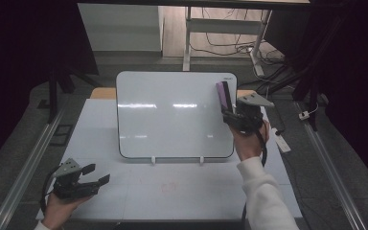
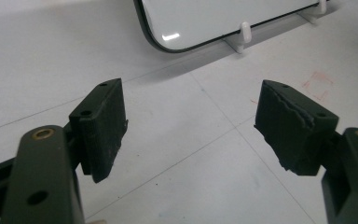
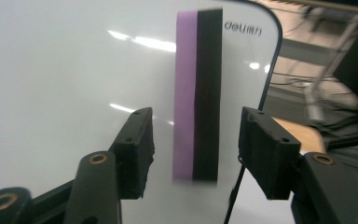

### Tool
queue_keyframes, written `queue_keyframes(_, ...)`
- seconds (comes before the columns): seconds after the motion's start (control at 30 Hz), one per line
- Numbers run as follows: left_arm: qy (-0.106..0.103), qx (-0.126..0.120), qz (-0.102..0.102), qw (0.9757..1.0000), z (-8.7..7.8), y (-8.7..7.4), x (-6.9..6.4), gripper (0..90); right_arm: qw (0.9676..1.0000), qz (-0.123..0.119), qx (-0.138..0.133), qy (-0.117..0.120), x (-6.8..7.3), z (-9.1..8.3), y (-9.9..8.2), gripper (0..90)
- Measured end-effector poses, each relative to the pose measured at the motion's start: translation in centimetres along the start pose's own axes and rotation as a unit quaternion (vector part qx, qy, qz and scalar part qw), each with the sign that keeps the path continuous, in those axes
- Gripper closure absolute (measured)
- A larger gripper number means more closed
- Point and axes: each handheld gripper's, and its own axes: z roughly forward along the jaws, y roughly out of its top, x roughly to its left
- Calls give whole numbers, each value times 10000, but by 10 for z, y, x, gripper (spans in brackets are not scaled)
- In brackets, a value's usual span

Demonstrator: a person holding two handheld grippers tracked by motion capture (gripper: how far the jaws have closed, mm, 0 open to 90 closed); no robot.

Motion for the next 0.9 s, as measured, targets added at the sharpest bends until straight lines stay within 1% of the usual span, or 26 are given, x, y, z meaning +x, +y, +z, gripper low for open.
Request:
queue_keyframes(0.03, -4, 0, 0, 10000, 1, 0, 0, 257, 9998, 33, -14, 172, -3, -5, -6, 430)
queue_keyframes(0.1, -7, -5, 5, 10000, 3, 0, 0, 257, 9990, 37, -31, 436, -7, -16, -20, 426)
queue_keyframes(0.13, -4, -16, 13, 10000, 3, 0, 0, 257, 9983, 13, -49, 583, -8, -21, -29, 425)
queue_keyframes(0.2, -22, -17, 29, 10000, 5, 0, 0, 257, 9967, -72, -29, 803, -10, -29, -46, 417)
queue_keyframes(0.3, -49, -15, 61, 10000, 6, 1, -1, 257, 9926, -105, -19, 1207, -11, -38, -72, 411)
queue_keyframes(0.4, -64, -24, 81, 9999, 7, 1, -2, 258, 9887, -212, 67, 1483, -12, -45, -95, 410)
queue_keyframes(0.47, -68, -18, 78, 9999, 8, 1, -2, 258, 9865, -228, 146, 1612, -14, -49, -109, 408)
queue_keyframes(0.57, -94, -6, 80, 9999, 9, 2, -2, 258, 9849, -243, 258, 1696, -16, -51, -125, 406)
queue_keyframes(0.67, -100, -13, 89, 9999, 10, 2, -3, 258, 9833, -245, 377, 1763, -19, -51, -137, 406)
queue_keyframes(0.77, -97, -23, 93, 9999, 10, 3, -3, 258, 9823, -269, 404, 1808, -22, -51, -143, 405)
queue_keyframes(0.9, -141, -33, 132, 9998, 12, 5, -4, 258, 9818, -376, 396, 1821, -23, -52, -146, 402)
